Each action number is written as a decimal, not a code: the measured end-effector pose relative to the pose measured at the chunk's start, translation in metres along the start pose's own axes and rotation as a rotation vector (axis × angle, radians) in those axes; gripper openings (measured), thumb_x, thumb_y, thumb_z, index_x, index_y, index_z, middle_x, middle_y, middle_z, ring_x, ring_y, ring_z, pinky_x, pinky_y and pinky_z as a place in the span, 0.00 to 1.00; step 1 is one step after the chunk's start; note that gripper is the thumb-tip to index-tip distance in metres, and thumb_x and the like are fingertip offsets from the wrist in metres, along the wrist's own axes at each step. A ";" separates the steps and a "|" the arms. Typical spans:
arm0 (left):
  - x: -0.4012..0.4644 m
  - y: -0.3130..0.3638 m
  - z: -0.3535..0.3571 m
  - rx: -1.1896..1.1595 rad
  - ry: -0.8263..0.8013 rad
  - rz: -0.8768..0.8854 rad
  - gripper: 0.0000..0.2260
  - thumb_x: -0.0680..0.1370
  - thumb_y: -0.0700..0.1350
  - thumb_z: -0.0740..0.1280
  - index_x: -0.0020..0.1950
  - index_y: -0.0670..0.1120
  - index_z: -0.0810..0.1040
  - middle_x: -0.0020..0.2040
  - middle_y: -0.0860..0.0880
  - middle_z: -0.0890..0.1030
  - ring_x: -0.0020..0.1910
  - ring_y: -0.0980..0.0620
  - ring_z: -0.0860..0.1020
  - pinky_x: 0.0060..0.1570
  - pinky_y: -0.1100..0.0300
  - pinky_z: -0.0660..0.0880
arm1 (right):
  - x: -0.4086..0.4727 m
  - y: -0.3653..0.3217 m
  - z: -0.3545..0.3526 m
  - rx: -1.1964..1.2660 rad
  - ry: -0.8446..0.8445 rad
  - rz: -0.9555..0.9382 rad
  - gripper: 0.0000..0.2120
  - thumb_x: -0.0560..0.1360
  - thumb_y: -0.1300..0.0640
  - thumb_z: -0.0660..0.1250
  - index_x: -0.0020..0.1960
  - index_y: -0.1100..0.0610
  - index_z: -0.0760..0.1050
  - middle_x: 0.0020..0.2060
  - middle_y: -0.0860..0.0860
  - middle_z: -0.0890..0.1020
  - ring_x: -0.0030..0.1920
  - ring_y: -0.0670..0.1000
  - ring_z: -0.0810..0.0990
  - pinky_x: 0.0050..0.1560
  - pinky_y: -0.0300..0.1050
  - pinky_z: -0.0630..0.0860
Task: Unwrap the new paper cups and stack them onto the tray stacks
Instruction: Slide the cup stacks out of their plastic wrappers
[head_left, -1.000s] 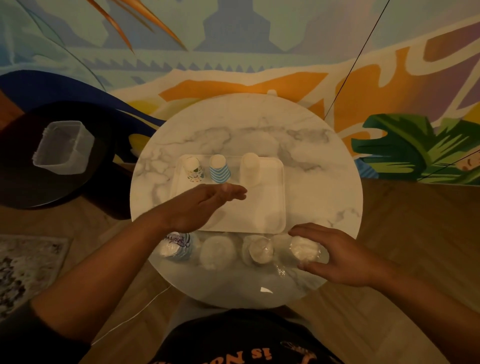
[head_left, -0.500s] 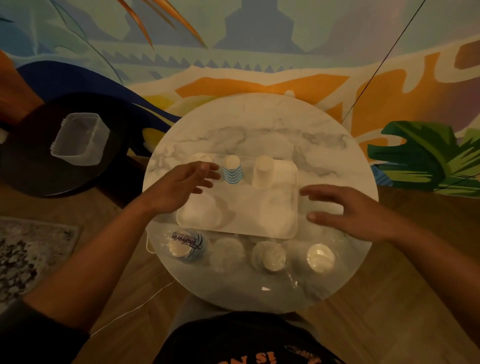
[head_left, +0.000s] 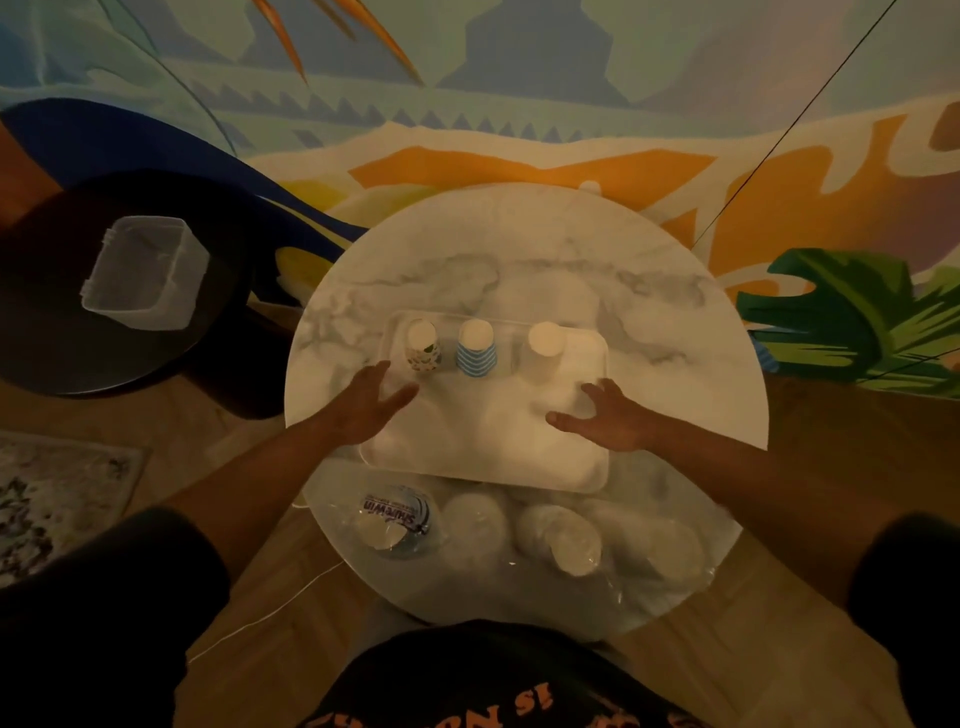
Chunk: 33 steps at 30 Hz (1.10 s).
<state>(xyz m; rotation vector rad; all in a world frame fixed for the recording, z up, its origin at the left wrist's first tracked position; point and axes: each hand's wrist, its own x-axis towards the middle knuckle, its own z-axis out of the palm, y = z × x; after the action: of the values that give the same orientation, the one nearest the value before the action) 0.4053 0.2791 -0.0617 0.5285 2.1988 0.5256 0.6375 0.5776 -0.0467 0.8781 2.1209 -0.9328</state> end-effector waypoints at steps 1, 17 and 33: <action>0.004 -0.005 0.002 0.017 -0.018 -0.017 0.44 0.75 0.72 0.59 0.83 0.48 0.53 0.83 0.45 0.54 0.81 0.47 0.54 0.79 0.49 0.53 | 0.002 -0.002 0.005 0.020 0.006 0.021 0.63 0.63 0.17 0.60 0.83 0.52 0.43 0.82 0.50 0.41 0.82 0.54 0.47 0.79 0.54 0.52; 0.042 -0.012 0.004 0.075 -0.044 -0.028 0.53 0.65 0.80 0.60 0.82 0.53 0.53 0.83 0.44 0.52 0.82 0.42 0.50 0.78 0.42 0.52 | 0.030 -0.020 0.004 0.204 0.184 0.014 0.51 0.69 0.28 0.69 0.80 0.57 0.58 0.79 0.52 0.61 0.77 0.54 0.64 0.71 0.48 0.64; 0.098 0.011 -0.020 0.104 -0.024 0.021 0.43 0.74 0.71 0.65 0.82 0.51 0.56 0.82 0.43 0.54 0.80 0.38 0.56 0.77 0.40 0.56 | 0.051 -0.037 -0.026 0.197 0.243 0.062 0.44 0.72 0.32 0.69 0.77 0.59 0.63 0.75 0.52 0.69 0.74 0.54 0.69 0.66 0.43 0.64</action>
<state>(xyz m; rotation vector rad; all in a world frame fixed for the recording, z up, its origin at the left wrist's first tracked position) 0.3336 0.3362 -0.1028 0.6105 2.2087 0.4159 0.5723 0.5946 -0.0588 1.2029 2.2145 -1.0620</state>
